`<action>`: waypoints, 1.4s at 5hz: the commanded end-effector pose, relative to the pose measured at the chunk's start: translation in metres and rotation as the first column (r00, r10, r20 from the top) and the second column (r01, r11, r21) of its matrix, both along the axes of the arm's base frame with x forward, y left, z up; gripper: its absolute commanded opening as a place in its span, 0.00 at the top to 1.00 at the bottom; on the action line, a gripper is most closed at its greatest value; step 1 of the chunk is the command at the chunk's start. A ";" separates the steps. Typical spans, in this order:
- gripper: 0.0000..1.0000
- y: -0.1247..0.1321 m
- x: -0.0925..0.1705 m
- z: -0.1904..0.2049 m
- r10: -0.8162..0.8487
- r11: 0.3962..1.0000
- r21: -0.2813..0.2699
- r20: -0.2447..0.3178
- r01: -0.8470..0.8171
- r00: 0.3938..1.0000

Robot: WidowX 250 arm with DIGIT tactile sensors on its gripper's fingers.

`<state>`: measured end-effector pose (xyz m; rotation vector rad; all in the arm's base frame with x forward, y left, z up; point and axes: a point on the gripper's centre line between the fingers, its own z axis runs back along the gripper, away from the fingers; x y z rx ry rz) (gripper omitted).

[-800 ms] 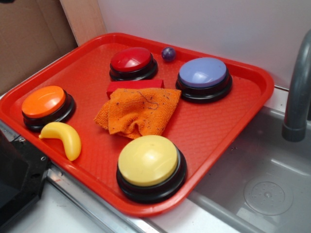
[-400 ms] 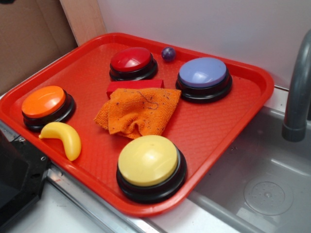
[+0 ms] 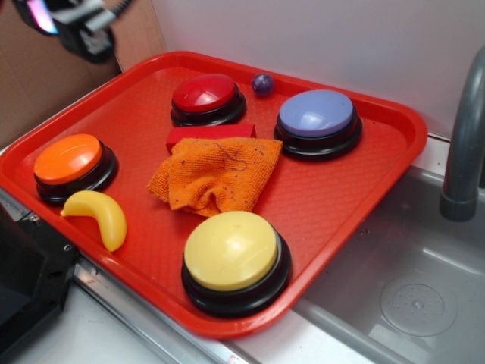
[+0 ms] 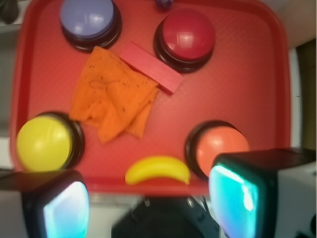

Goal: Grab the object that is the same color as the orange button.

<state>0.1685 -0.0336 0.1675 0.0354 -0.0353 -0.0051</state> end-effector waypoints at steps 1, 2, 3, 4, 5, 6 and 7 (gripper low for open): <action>0.00 -0.031 0.043 -0.074 0.169 0.986 0.002 0.043 -0.169 0.985; 0.00 -0.042 0.040 -0.106 0.287 0.957 0.027 0.046 -0.289 0.957; 0.00 -0.032 0.045 -0.134 0.422 0.905 0.040 0.036 -0.424 0.906; 0.00 -0.023 0.055 -0.151 0.476 0.878 0.047 0.018 -0.477 0.879; 0.02 -0.010 0.061 -0.163 0.541 0.840 0.031 0.008 -0.541 0.841; 1.00 -0.007 0.062 -0.163 0.502 0.865 -0.006 -0.005 -0.502 0.865; 1.00 -0.006 0.064 -0.157 0.464 0.886 -0.014 0.001 -0.464 0.886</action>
